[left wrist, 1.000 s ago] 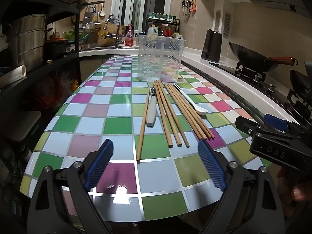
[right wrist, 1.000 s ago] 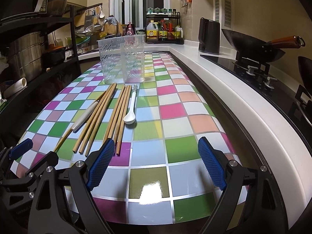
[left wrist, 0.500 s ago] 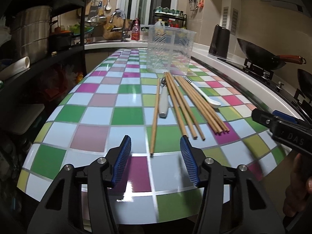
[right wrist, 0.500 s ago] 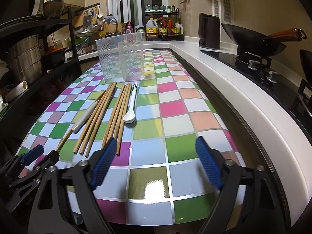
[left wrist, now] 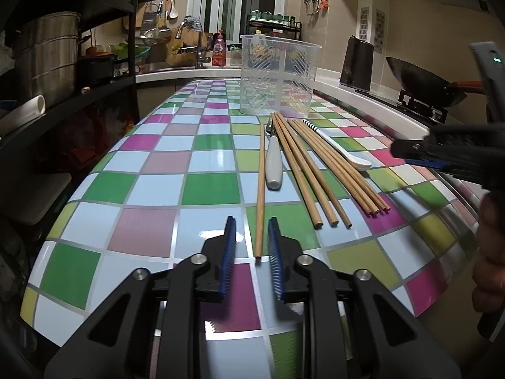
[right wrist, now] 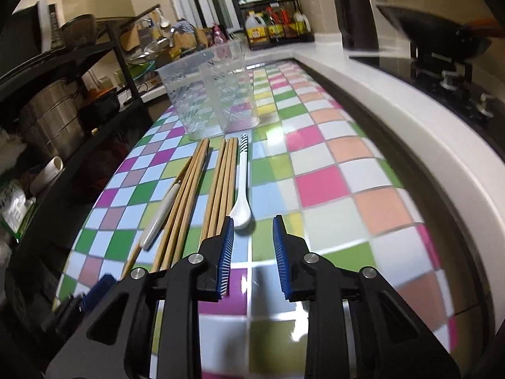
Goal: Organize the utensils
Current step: 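Grasp a single bamboo chopstick with the left tool, then grasp the white spoon with the right tool while the left tool holds the chopstick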
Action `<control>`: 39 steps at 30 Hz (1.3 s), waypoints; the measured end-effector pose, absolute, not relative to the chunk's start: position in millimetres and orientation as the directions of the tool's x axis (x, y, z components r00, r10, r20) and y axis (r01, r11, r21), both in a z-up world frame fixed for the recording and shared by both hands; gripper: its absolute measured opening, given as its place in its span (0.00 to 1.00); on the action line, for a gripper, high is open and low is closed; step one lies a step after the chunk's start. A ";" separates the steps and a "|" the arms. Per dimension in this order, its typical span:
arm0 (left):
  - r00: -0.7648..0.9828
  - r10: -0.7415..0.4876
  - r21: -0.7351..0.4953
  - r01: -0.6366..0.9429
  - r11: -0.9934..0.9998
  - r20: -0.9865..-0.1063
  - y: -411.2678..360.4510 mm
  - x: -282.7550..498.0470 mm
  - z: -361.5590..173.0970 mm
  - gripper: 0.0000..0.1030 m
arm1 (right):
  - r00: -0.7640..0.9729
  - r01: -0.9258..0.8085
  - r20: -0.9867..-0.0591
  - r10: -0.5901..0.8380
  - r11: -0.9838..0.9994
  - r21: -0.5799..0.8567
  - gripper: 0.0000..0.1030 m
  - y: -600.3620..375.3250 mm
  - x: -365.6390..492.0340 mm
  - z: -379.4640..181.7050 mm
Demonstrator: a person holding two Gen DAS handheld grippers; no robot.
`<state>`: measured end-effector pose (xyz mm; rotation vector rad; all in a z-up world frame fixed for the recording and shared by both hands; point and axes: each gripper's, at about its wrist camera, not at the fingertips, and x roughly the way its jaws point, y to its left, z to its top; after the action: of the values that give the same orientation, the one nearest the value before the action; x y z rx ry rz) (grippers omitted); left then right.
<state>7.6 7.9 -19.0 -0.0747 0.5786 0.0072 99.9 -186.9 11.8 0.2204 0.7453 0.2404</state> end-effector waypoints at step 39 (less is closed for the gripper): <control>0.849 -0.005 -0.021 -0.007 1.000 -0.529 14.6 1.3 -23.9 0.05 | 0.730 0.082 -0.678 0.092 0.972 0.220 0.10 -175.2 103.7 -17.9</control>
<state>1.3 14.6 -23.9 -0.0223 0.5569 0.0015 103.7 -175.2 -17.9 0.2427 0.7550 0.0054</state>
